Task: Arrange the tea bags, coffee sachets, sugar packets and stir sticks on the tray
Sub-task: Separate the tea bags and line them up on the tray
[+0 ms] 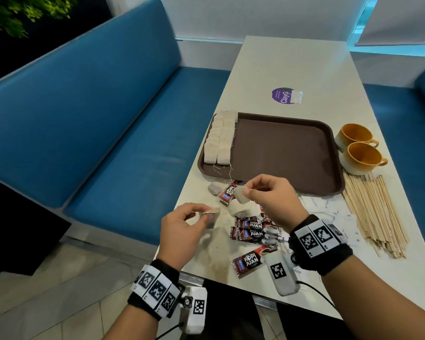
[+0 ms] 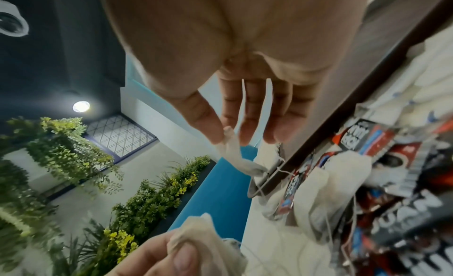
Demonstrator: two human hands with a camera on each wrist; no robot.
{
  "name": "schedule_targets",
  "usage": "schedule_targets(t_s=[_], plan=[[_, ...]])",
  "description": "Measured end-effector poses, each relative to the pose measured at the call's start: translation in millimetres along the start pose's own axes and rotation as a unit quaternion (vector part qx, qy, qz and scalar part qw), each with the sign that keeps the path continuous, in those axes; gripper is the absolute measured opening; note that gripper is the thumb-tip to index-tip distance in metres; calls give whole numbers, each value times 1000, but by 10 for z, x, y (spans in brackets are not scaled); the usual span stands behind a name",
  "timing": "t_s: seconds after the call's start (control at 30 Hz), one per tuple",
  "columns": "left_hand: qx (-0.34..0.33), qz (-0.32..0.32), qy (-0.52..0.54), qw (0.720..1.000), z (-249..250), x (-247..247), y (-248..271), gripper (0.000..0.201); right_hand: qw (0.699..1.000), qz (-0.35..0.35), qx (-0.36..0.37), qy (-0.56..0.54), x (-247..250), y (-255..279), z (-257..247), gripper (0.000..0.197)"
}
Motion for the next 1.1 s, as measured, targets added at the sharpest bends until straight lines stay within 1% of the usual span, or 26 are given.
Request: schedule_targets(t_s=[0.07,0.1,0.17,0.23,0.27,0.3,0.37,0.43,0.5,0.57,0.67,0.77,0.83,0.9,0.93,0.97,1.03,1.1], plan=[[22,0,42,999,-15,4,-39,12,999,-32,13,-22,21,11,-31,7],[26,-1,50,998,-32,0,-66,17,997,-65,15,-47,19,23,-54,7],[29,-3,49,998,-65,-26,-106,36,983,-147,11,-113,-4,48,-102,4],[75,-20,82,994,-82,-82,-132,45,966,-216,1,-140,-39,67,-131,9],[105,-44,104,988,-82,-113,-130,42,962,-239,-2,-130,-66,69,-131,9],[130,-75,118,982,-69,-145,-115,34,962,-253,-2,-106,-94,74,-137,8],[159,-121,128,971,-17,-191,-73,16,967,-255,3,-24,-147,66,-121,3],[167,-147,145,964,21,-206,-36,13,971,-226,20,77,-178,65,-108,1],[177,-163,171,955,44,-203,-21,14,974,-191,37,120,-188,68,-103,2],[190,-161,190,950,52,-180,-26,14,977,-182,37,106,-177,73,-101,3],[189,-140,187,954,78,-157,-32,13,976,-195,41,88,-173,87,-112,4],[178,-125,191,957,106,-155,-29,12,979,-188,48,58,-198,77,-79,17],[179,-108,209,955,103,-143,-45,21,983,-178,37,23,-202,60,-60,26],[185,-103,240,947,86,-125,-58,41,982,-185,28,-8,-202,48,-46,28],[188,-106,256,942,84,-122,-59,48,981,-191,25,-19,-201,47,-48,27],[187,-112,273,937,91,-121,-55,48,979,-198,28,-29,-198,52,-57,26],[177,-133,308,925,130,-133,-34,41,976,-209,40,-46,-199,61,-77,25],[170,-171,312,919,168,-156,-21,47,972,-220,50,-62,-203,79,-114,23]])
Point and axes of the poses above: each hand's wrist, its own y-axis away from the middle knuckle, its own x-axis out of the back of the hand, z = x × y, the point moved 1 cm from there along -y, towards the middle knuckle, and after that the axes turned 3 degrees about x, right-handed, at the moved point
